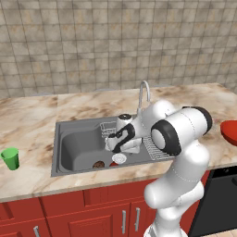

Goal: Remove the bell pepper and potato from the sink. Then move the bowl and cup from the counter to the sink for washing.

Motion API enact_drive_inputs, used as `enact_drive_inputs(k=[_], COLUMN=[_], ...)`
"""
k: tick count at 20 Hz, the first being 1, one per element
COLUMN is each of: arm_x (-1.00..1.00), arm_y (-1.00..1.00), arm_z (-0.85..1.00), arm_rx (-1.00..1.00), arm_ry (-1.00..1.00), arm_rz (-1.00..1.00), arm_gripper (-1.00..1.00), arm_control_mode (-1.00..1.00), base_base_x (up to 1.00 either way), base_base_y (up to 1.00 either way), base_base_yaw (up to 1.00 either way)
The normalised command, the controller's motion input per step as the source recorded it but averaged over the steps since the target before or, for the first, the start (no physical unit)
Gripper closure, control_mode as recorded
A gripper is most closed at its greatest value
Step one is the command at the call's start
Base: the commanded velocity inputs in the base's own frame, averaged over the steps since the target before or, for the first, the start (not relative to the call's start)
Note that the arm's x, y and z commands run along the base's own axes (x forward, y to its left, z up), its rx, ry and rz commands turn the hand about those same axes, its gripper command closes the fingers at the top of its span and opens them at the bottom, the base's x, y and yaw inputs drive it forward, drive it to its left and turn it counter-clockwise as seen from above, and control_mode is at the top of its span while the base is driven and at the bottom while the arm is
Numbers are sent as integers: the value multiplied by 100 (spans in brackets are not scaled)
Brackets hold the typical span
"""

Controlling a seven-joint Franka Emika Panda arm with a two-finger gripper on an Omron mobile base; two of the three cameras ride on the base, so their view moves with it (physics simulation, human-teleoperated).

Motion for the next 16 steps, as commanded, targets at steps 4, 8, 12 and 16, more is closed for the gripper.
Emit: enact_drive_inputs(k=[4,8,12,16], arm_x=[0,0,0,3], arm_y=[20,20,12,0], arm_z=[0,0,0,0], arm_rx=[-6,-4,-4,-3], arm_ry=[0,0,0,4], arm_rz=[0,0,0,2], arm_gripper=[-100,-100,-100,-100], arm_control_mode=[-100,-100,-100,-100], base_base_x=[0,0,0,0], base_base_y=[0,0,0,0], base_base_yaw=[0,0,0,0])
